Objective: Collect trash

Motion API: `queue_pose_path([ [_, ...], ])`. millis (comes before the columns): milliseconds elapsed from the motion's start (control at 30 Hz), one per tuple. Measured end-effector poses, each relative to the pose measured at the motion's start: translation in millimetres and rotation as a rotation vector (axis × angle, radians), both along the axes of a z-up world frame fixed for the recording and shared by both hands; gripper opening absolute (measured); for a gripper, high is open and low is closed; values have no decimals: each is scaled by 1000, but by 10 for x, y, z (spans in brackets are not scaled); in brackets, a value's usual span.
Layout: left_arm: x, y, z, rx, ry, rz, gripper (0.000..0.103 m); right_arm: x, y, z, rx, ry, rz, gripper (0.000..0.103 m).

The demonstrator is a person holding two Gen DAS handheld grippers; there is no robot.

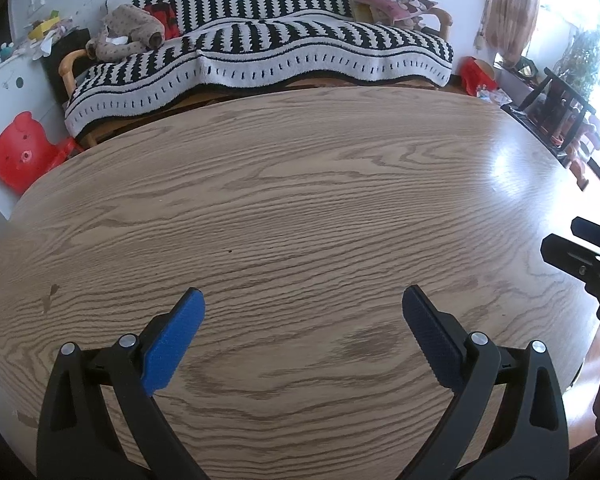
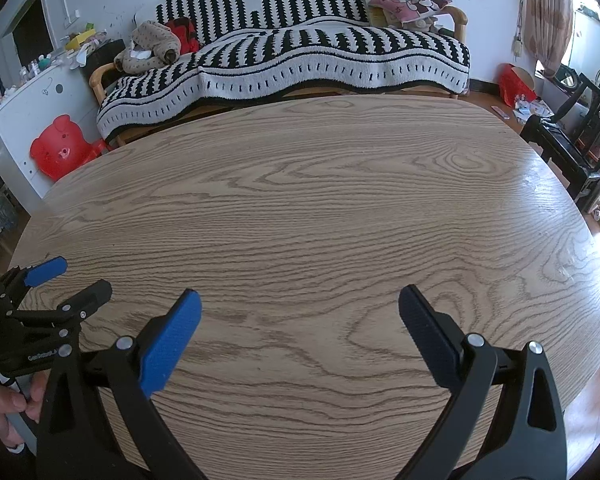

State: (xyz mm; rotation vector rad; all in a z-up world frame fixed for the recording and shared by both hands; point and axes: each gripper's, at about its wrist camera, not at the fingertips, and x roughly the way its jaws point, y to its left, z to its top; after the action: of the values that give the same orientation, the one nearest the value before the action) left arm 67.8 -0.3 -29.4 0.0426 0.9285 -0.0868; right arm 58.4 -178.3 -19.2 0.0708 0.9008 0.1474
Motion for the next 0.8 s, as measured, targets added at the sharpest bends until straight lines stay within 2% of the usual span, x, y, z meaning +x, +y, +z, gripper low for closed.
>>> queue_pose_path([
  [600,-20,-24,30,24,-15,-11,96,-10,-6,0,-3,2,-1,96],
  [800,-39,-40,62,35,-44,-23,96,-34,-12,-18,-4,3,-3,96],
])
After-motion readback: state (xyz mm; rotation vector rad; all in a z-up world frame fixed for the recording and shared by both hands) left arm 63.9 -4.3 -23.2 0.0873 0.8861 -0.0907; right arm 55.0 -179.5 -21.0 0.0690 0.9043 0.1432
